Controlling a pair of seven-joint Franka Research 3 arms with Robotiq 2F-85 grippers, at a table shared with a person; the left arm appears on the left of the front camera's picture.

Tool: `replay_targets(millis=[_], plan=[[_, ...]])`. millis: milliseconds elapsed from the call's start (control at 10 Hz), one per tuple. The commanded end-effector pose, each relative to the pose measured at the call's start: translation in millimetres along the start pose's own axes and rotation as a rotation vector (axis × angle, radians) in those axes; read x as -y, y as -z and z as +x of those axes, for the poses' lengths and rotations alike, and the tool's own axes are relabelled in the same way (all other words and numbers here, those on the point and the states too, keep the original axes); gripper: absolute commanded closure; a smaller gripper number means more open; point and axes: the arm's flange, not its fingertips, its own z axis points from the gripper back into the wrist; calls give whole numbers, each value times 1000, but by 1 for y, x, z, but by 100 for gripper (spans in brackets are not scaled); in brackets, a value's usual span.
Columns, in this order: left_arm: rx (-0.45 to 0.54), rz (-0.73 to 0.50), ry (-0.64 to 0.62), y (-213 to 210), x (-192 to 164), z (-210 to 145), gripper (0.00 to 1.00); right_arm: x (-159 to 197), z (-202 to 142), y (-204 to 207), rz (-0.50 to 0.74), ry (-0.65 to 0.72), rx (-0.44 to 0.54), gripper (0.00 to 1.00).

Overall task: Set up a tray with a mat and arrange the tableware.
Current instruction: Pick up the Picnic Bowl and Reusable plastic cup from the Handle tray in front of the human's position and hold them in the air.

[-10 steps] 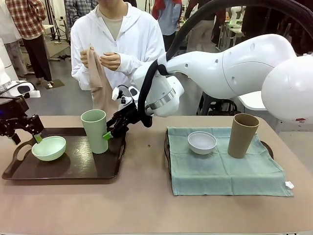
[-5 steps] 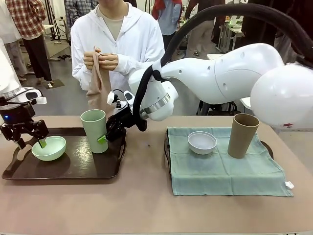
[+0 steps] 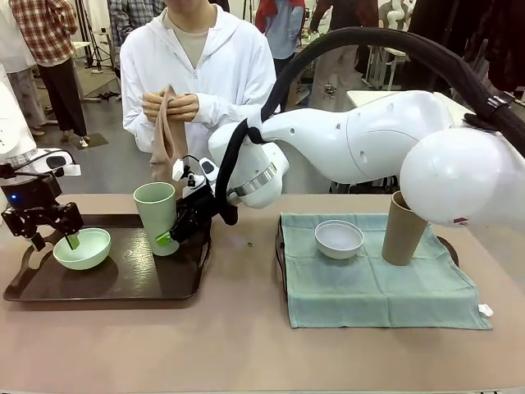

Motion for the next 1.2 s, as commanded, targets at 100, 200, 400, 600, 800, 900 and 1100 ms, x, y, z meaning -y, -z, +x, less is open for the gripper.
replay_targets(millis=[100,200,400,600,800,900,1100], plan=[[22,22,5,3,1,9,19,11,9,11,31,-19,-11,0],[21,25,1,4,0,11,19,12,10,12,29,-23,-10,0],[57,50,-18,9,-4,20,19,13,8,11,30,-45,-10,43],[50,77,-35,16,-9,27,19,13,7,11,38,-63,-9,100],[54,74,-17,16,-10,26,72,12,6,10,41,-69,-8,100],[53,71,-17,16,-9,23,73,11,5,10,42,-71,-6,79],[45,71,-18,16,-11,23,100,10,3,9,43,-74,-2,100]])
